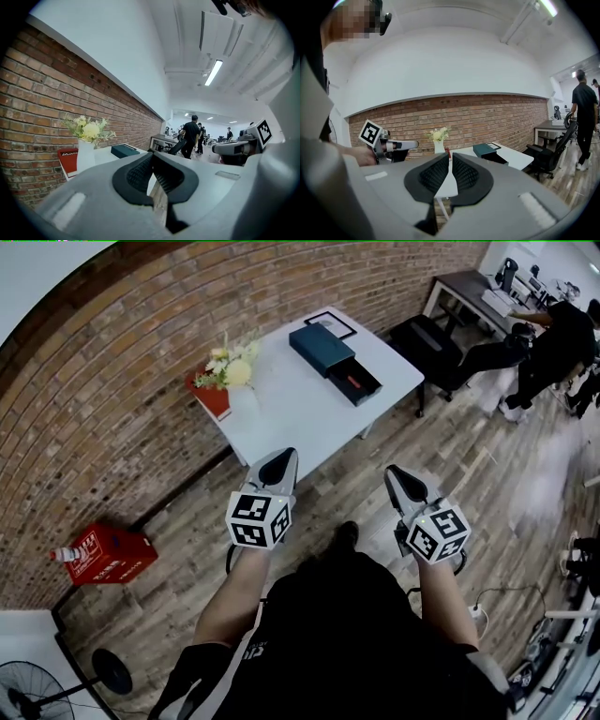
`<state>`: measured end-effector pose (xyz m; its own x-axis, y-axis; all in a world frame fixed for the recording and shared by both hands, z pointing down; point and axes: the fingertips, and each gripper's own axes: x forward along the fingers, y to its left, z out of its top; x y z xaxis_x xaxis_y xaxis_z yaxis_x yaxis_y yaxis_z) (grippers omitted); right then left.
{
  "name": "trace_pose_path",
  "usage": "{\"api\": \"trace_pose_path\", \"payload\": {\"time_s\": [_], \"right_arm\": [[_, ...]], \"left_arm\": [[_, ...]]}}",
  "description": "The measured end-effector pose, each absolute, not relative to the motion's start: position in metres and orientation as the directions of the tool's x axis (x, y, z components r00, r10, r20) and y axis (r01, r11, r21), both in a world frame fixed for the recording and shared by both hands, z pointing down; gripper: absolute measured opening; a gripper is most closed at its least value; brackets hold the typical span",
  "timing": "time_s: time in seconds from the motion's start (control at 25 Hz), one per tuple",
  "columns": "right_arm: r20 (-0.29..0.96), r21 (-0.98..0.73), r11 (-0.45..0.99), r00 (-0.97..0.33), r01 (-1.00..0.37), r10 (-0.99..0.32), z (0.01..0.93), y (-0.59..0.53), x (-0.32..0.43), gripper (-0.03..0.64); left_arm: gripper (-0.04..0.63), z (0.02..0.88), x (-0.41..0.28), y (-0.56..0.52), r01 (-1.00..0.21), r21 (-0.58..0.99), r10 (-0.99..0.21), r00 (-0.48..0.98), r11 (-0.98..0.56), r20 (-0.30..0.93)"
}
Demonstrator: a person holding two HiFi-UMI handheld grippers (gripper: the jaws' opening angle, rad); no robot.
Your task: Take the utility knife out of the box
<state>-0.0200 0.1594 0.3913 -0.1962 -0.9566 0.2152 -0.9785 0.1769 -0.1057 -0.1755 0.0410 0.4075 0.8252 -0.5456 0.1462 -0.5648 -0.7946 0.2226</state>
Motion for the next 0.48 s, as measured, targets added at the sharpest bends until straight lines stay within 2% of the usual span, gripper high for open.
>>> {"api": "trace_pose_path", "payload": {"time_s": [0.48], "right_arm": [[0.218,-0.182,0.215,-0.253,-0.959,-0.942,0.423,0.066,0.051,0.023]], "left_arm": [[0.008,0.429,-0.099,-0.039,-0.585,0.206,-0.55,0.809,-0.784,0.206]]}}
